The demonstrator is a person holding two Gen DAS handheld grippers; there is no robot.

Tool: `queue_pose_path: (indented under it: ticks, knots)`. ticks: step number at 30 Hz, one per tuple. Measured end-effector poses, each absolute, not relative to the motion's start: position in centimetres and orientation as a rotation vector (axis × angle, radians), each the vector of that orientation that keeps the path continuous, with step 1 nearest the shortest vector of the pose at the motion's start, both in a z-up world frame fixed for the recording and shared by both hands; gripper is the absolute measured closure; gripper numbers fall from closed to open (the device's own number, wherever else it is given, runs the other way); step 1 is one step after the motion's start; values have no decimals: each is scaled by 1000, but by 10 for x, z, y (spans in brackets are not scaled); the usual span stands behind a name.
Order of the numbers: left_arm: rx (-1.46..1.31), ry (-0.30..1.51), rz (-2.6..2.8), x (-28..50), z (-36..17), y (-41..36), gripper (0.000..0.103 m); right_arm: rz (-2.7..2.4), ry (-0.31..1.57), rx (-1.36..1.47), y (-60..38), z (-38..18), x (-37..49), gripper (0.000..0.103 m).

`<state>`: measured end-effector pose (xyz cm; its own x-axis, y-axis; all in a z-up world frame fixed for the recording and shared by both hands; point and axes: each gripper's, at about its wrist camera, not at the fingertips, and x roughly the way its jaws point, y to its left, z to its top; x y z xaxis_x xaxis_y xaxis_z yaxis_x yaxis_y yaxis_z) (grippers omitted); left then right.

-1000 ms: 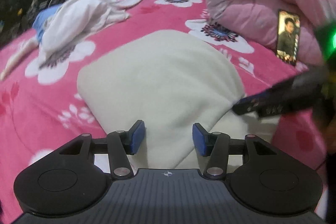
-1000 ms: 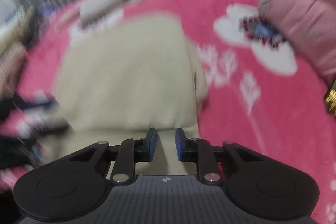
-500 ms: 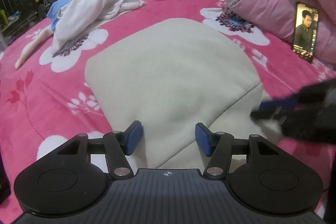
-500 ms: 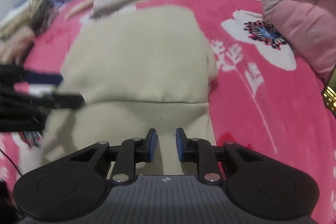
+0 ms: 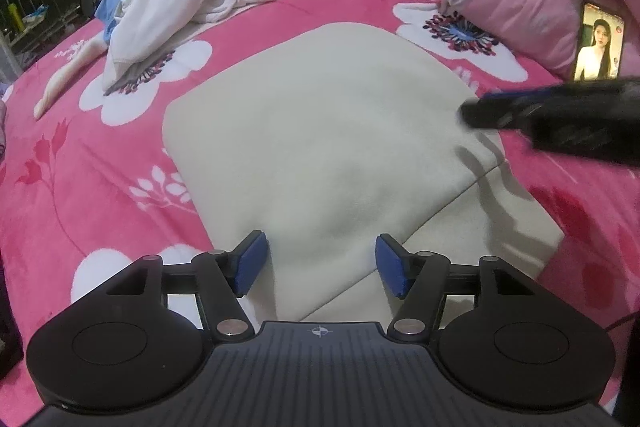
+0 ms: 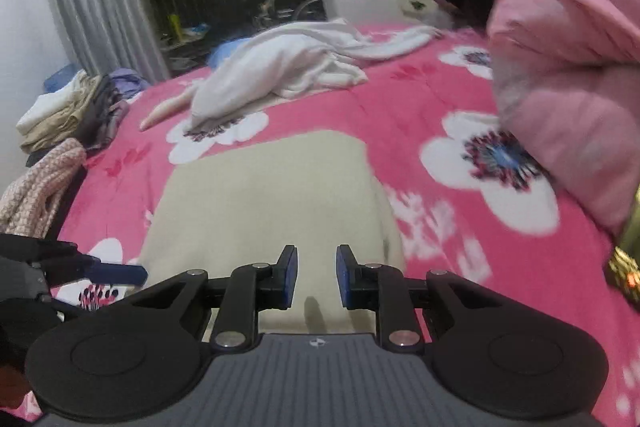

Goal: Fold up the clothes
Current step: 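Position both open grippers at the folded hoodie's edge, then grasp the folded beige hoodie edge with both grippers and lift it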

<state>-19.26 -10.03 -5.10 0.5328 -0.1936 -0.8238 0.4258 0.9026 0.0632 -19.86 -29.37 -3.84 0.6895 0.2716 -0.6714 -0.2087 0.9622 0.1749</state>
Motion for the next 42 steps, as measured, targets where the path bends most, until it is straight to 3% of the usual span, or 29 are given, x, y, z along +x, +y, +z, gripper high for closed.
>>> queue_pose_path:
  ticks: [4, 42]
  knots:
    - [267, 942, -376, -193, -51, -101, 40, 254, 850, 49, -283, -80, -188, 81]
    - [280, 874, -440, -201, -44, -92, 31, 256, 836, 179, -293, -86, -187, 73]
